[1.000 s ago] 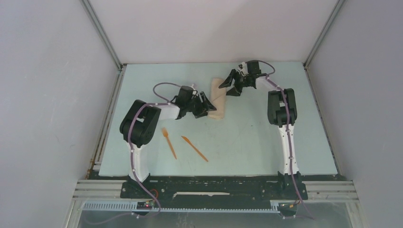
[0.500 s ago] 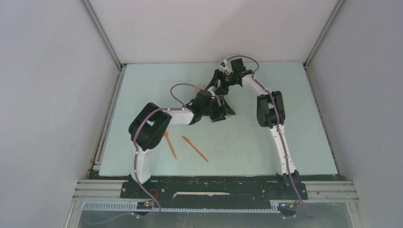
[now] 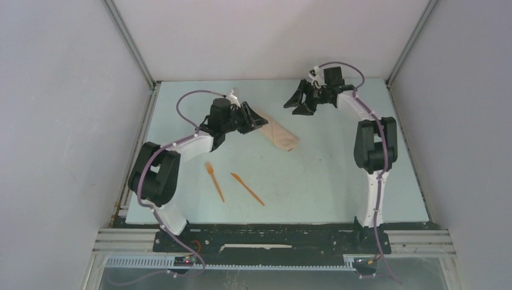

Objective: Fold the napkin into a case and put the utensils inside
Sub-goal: Smooth out the fork at the center of the board, then pick up the fork from the center of the board, then insert the fork into the folded napkin.

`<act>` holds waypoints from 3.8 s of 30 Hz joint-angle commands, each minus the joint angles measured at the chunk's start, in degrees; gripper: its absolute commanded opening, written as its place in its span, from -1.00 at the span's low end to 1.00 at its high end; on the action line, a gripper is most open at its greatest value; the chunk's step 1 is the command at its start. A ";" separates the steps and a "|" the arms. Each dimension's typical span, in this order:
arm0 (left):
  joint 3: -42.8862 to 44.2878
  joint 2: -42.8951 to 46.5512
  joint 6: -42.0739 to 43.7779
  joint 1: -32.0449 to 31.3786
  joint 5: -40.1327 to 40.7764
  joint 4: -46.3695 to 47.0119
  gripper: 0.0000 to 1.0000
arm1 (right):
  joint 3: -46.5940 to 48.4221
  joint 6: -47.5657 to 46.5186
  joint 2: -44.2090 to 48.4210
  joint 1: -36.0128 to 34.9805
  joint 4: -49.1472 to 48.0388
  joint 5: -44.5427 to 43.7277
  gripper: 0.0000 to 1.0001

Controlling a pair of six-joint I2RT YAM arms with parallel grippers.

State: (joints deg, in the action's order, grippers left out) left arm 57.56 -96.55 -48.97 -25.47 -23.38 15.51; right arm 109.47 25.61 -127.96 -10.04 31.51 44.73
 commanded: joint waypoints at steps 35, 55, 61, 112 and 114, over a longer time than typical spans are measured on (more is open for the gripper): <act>15.49 -0.53 7.28 9.73 -9.69 -11.30 0.60 | -40.90 10.29 5.84 -4.52 -33.90 5.61 0.02; -17.00 50.67 -9.93 5.17 35.73 -66.32 1.00 | -46.82 -1.07 36.15 -20.83 -13.50 -12.98 0.39; -13.20 34.31 -11.90 5.17 37.57 -64.24 0.80 | -52.29 -1.30 42.04 -20.20 -13.90 -13.48 0.37; 49.68 -21.37 -35.21 -2.91 63.98 -68.97 -1.00 | -68.09 1.37 58.55 -8.15 -16.26 -12.85 0.33; 54.16 -24.76 -35.84 -3.29 65.50 -68.53 -1.00 | -68.79 0.98 58.85 -7.29 -15.99 -12.31 0.33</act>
State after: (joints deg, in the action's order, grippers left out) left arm 103.94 -116.75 -81.10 -28.23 34.26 -52.03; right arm 41.52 26.74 -71.29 -18.76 15.59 32.51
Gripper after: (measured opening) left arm 0.017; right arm 0.665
